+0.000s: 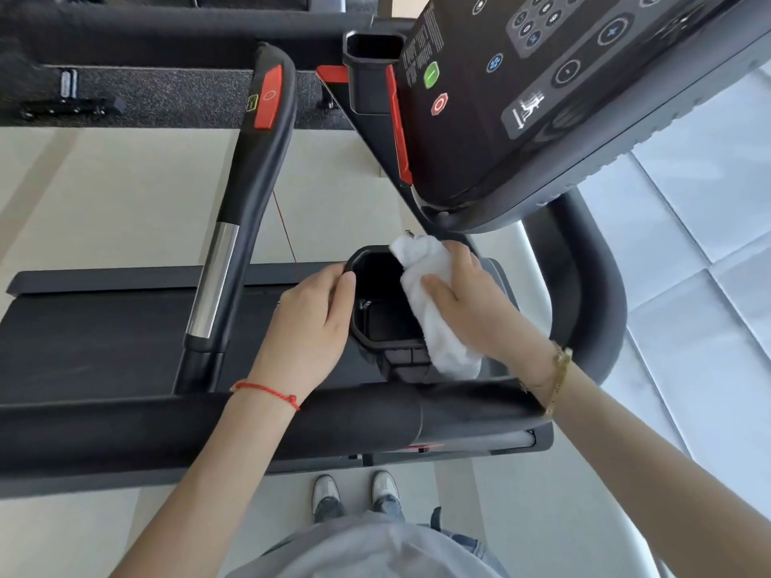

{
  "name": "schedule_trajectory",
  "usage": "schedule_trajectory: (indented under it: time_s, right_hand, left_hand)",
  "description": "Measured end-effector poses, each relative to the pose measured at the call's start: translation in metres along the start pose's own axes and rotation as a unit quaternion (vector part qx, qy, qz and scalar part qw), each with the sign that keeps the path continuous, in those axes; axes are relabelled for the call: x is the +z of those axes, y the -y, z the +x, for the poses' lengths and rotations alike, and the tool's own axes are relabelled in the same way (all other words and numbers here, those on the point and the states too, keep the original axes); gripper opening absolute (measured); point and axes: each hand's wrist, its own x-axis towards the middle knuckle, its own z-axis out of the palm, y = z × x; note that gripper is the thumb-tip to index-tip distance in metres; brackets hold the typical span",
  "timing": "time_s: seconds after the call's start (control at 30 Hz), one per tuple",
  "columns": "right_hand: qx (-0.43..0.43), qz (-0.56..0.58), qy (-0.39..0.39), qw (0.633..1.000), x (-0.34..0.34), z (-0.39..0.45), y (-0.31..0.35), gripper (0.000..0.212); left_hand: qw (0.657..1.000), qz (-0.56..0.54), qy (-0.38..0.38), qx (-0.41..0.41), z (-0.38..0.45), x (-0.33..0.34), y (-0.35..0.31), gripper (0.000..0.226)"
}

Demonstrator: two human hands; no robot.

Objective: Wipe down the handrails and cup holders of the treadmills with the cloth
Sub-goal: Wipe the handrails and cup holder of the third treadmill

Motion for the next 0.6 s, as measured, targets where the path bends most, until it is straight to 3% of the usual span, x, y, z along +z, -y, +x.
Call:
schedule_trajectory:
  time_s: [0.23,0.37,0.6]
  right_hand:
    - [0.025,0.078,0.046,0.996,0.0,-0.026,-0.02,0.029]
    - [-0.042,0.004,0.009,0.999,-0.005,-0.001,-0.005,0.038]
    - [-0.188,-0.147,0.046,0.97,-0.015,0.02,-0.003,0.05]
  left_hand:
    - [1.0,-0.006,-0.004,-0.002,0.001,0.001,0.002,0.033]
    - [1.0,-0.005,-0.003,0.001,0.002,0.001,0.002,0.034]
    - [1.0,-0.003,0.001,-0.001,0.001,0.002,0.002,0.03]
